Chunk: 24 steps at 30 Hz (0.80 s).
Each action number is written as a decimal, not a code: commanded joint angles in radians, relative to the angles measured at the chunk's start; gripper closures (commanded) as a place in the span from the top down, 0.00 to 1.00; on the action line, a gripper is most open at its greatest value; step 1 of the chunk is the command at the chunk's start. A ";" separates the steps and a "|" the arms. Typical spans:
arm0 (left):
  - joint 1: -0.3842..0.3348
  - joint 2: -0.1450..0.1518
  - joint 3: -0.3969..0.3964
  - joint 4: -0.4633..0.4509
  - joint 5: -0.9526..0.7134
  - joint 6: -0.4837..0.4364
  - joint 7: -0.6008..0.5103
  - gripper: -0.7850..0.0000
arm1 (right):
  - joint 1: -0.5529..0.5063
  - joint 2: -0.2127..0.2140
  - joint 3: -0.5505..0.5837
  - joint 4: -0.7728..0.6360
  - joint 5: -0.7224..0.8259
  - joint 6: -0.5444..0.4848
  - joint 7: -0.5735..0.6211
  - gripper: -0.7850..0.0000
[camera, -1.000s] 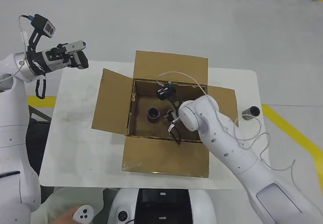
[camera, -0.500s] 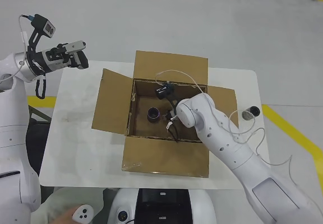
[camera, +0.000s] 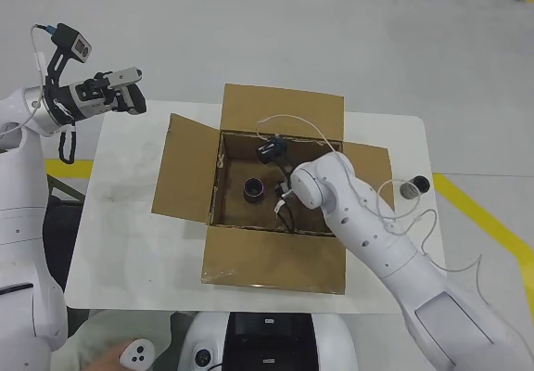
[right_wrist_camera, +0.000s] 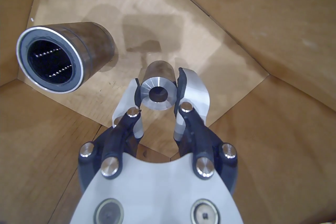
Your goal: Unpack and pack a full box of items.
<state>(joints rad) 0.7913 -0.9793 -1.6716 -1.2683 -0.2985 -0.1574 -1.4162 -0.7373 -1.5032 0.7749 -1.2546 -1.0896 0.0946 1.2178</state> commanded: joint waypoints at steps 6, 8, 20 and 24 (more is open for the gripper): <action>0.000 0.000 0.000 0.000 0.000 0.000 0.000 1.00 | -0.048 0.016 0.044 -0.102 -0.031 -0.006 0.009 0.00; 0.000 0.000 0.000 0.000 0.000 0.000 0.000 1.00 | -0.070 0.024 0.060 -0.145 -0.046 -0.011 0.020 0.00; 0.000 0.000 0.000 0.000 0.000 0.000 0.000 1.00 | -0.195 0.060 0.148 -0.383 -0.090 -0.049 0.101 0.00; 0.000 0.000 0.000 0.000 0.000 0.000 0.000 1.00 | -0.226 0.068 0.179 -0.454 -0.084 -0.050 0.134 0.00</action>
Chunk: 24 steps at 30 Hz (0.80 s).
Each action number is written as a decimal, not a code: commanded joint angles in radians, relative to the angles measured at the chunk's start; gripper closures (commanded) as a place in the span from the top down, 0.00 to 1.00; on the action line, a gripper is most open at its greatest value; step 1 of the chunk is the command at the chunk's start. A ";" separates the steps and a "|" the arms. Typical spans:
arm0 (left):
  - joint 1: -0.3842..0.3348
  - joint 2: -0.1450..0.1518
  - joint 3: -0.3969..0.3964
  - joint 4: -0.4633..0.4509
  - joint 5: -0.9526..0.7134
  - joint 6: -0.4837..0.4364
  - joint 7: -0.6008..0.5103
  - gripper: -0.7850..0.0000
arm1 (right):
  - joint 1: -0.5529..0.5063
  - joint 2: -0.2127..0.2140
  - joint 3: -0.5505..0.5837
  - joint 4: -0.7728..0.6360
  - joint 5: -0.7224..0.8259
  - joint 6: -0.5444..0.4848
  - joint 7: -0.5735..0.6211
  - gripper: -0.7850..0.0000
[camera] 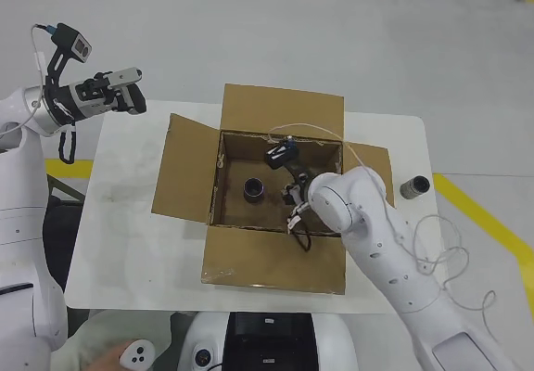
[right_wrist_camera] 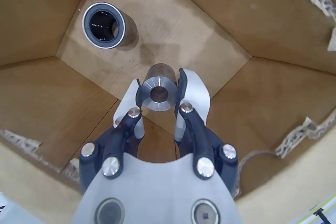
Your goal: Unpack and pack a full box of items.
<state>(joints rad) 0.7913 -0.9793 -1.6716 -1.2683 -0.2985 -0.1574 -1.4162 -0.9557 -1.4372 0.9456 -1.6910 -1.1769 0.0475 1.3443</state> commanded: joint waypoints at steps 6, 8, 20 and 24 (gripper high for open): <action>0.000 0.000 0.000 0.000 0.000 0.000 0.000 1.00 | -0.051 0.016 0.064 -0.099 0.029 -0.027 0.037 0.00; 0.000 0.000 0.000 0.000 0.000 0.000 0.000 1.00 | -0.064 0.020 0.082 -0.122 0.035 -0.034 0.046 0.00; 0.000 0.000 0.000 0.000 0.000 0.000 0.000 1.00 | -0.127 0.041 0.151 -0.227 0.042 -0.038 0.075 0.00; 0.000 0.000 0.000 0.000 0.000 0.000 0.000 1.00 | -0.134 0.044 0.158 -0.237 0.048 -0.042 0.072 0.00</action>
